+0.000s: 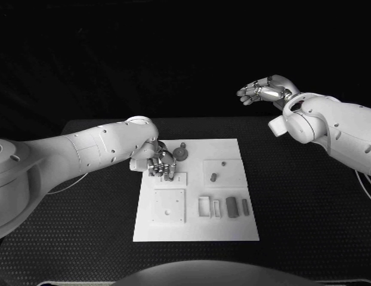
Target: Assemble the parts on the task board
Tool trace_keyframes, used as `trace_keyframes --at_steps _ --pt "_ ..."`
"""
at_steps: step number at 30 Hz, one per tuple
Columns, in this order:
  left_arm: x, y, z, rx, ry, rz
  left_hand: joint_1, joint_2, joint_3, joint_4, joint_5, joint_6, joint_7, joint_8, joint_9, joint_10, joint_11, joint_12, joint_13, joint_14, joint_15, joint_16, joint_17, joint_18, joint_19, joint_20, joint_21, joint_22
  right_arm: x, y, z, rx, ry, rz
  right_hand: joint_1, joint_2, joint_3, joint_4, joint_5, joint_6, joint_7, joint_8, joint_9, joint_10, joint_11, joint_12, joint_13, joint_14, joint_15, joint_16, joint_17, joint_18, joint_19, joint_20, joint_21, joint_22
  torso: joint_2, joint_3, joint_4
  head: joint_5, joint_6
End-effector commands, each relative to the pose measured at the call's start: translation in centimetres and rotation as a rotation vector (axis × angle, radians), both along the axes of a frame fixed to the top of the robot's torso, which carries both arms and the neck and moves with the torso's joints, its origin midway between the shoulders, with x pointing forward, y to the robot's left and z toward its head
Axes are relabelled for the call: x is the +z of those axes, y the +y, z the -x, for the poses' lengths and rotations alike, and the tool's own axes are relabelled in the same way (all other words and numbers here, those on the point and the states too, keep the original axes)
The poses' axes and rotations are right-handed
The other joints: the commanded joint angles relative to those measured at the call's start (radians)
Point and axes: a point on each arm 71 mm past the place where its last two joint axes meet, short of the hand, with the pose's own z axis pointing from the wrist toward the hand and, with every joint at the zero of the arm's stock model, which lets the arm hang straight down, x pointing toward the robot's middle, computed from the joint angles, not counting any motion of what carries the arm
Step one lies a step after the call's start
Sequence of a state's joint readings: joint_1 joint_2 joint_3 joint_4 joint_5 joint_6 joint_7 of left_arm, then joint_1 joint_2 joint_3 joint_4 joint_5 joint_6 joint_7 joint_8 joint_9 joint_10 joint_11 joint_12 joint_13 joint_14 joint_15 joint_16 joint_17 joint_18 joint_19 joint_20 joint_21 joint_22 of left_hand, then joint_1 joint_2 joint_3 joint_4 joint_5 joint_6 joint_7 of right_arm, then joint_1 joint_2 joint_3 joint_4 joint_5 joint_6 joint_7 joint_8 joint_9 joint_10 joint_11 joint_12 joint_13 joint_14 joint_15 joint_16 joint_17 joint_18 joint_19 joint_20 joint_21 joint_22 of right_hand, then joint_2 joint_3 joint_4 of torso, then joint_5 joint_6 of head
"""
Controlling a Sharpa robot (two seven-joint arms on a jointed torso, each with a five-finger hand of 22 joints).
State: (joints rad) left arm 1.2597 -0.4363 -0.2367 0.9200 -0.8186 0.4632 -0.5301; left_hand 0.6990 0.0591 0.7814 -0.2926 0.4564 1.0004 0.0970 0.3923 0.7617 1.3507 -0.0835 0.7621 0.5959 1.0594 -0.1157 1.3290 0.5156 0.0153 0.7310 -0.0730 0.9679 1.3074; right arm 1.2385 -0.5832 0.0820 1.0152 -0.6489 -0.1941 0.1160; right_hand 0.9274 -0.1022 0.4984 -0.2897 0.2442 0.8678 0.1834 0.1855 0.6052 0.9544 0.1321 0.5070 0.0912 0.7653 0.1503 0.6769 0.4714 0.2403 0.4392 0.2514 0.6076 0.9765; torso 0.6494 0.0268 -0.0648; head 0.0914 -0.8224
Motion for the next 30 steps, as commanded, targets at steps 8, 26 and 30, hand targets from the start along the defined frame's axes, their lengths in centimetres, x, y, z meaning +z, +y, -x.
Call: trace_keyframes --at_steps 8,26,30 --pt "-0.30 -0.05 0.23 -0.013 0.023 0.001 0.003 0.007 0.005 0.000 0.004 0.201 -0.091 0.002 0.089 0.000 -0.007 0.005 -0.001 0.004 -0.003 0.006 -0.001 -0.011 0.008 -0.135 0.006 0.016 0.00 0.19 0.06 0.014 0.000 -0.002 0.009 0.004 0.009 0.000 0.005 0.003 0.001 -0.001 -0.002 0.009 0.000 -0.006 -0.002 -0.001 0.004 -0.002 -0.003 -0.021 -0.008 0.000 -0.005 0.001 0.000 -0.0002 0.0014 -0.001 -0.001" --pt "-0.90 -0.81 0.56 -0.018 0.023 -0.004 -0.010 0.013 -0.007 0.014 -0.074 0.217 -0.096 0.002 0.104 0.015 -0.007 0.011 -0.004 0.016 -0.004 0.013 -0.008 -0.010 0.020 -0.137 0.008 0.010 -0.05 0.33 0.09 0.018 0.003 -0.001 0.008 0.005 0.009 0.000 0.006 0.004 0.001 -0.001 -0.003 0.011 -0.001 -0.007 -0.003 0.000 0.004 -0.001 -0.004 -0.021 -0.009 0.000 -0.006 0.002 0.000 0.0006 -0.0004 -0.004 -0.004" --pt "-0.89 -0.81 0.50 -0.012 0.015 -0.004 -0.014 0.017 -0.008 0.019 -0.089 0.221 -0.097 0.001 0.107 0.019 -0.008 0.011 -0.005 0.019 -0.004 0.014 -0.010 -0.010 0.023 -0.138 0.008 0.009 -0.05 0.35 0.11 0.019 0.003 -0.001 0.008 0.005 0.009 0.000 0.006 0.004 0.001 -0.001 -0.004 0.011 -0.001 -0.007 -0.003 0.000 0.004 -0.001 -0.005 -0.021 -0.009 0.000 -0.006 0.002 0.000 0.0002 -0.0001 -0.004 -0.004"
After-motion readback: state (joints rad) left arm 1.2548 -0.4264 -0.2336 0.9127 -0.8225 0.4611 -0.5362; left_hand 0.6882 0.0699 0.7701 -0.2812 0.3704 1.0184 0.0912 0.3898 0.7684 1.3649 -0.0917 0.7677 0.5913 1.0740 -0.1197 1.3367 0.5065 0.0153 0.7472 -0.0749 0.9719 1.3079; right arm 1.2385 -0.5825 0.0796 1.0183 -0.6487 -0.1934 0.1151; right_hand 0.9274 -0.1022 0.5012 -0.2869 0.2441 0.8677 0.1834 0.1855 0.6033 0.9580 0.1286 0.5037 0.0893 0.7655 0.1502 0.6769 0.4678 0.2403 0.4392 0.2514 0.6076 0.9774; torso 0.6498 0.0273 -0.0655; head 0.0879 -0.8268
